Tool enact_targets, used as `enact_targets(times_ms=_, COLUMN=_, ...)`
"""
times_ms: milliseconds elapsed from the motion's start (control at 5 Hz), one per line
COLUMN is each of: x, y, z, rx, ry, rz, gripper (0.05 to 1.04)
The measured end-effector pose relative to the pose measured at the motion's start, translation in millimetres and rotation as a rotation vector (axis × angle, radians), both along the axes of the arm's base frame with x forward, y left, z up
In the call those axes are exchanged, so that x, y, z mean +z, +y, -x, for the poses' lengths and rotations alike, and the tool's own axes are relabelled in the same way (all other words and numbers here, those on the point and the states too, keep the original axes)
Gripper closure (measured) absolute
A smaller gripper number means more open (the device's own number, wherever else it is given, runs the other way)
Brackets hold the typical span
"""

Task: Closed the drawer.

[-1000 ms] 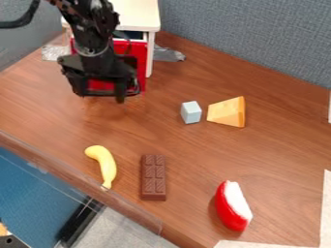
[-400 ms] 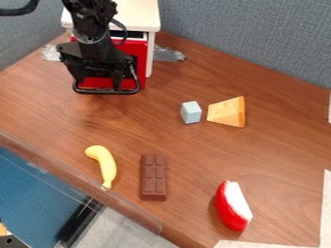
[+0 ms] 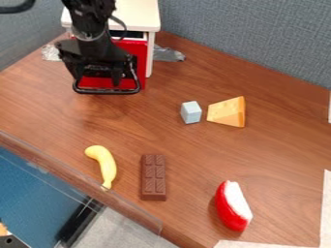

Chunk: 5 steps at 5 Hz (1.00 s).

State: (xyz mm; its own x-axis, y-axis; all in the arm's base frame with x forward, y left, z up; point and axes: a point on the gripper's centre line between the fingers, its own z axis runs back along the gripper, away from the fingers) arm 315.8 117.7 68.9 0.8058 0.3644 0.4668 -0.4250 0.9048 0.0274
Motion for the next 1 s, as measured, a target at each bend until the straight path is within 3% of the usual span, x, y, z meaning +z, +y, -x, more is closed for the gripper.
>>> enact_targets(times_ms=200, x=22.8, y=-13.6, z=1.4, rx=-0.039, ry=-0.057, rz=-0.014, gripper=0.084)
enact_targets(times_ms=400, x=30.0, y=-27.6, z=11.0, rx=-0.075, ry=-0.075, rz=-0.008, gripper=0.085)
enact_targets(times_ms=1000, x=-20.9, y=-33.2, z=20.3, rx=-0.043, ry=0.055, rz=0.052, gripper=0.085)
